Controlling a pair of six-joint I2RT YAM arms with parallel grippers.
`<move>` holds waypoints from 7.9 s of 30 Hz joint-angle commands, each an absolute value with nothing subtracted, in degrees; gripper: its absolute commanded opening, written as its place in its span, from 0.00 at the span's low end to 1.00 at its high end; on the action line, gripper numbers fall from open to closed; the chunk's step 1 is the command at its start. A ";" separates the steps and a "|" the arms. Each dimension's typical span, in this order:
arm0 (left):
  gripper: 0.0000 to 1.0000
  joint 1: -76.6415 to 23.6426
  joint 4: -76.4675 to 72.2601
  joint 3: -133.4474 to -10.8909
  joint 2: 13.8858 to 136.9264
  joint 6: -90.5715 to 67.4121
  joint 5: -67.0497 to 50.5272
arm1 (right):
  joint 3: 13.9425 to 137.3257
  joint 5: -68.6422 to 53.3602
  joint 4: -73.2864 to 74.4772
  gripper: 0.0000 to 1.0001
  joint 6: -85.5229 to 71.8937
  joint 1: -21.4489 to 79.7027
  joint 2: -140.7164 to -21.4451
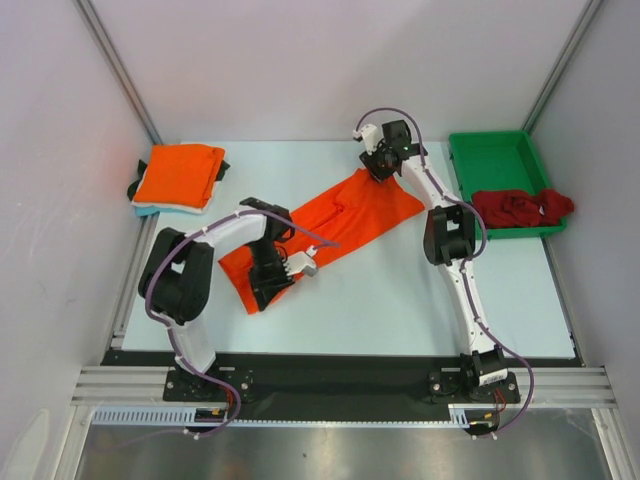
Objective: Fold and stack the t-shirts
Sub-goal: Fold the tshirt
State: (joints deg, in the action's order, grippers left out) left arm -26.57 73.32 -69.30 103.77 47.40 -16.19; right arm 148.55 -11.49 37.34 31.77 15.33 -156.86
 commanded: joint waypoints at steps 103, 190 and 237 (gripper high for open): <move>0.00 -55.98 78.75 -108.70 135.96 32.87 -36.56 | 149.68 -34.54 16.18 0.68 7.47 16.43 -160.31; 0.00 -14.51 53.17 -144.75 154.60 4.40 -31.47 | 105.91 -27.95 23.56 0.73 4.92 8.88 -128.76; 0.88 -7.82 55.98 -136.35 134.85 7.92 -18.52 | 105.75 -34.08 23.29 0.73 -2.43 12.40 -125.44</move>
State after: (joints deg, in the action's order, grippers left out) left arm -7.29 54.28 -139.63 148.22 8.03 -16.51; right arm 107.57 -29.23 24.10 2.79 13.37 -131.50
